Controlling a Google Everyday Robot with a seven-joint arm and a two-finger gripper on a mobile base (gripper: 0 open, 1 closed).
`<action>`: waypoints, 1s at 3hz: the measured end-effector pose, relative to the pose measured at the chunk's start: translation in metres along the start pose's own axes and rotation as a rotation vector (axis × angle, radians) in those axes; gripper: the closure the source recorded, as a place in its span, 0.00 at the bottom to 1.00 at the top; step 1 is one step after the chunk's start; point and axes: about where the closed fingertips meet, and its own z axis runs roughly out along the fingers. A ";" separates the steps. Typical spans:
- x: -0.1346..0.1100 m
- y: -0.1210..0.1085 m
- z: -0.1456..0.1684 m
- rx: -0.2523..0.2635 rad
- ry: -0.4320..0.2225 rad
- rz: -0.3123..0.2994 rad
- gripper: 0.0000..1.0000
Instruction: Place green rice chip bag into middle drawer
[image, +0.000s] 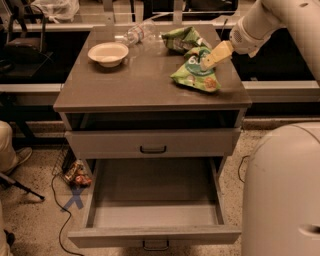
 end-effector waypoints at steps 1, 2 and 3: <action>-0.016 0.014 0.021 0.001 0.038 -0.005 0.00; -0.025 0.030 0.041 -0.004 0.086 -0.018 0.00; -0.033 0.043 0.052 -0.006 0.116 -0.027 0.00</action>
Offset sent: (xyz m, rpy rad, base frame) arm 0.0471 0.0668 -0.0224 -0.0679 0.1183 0.0340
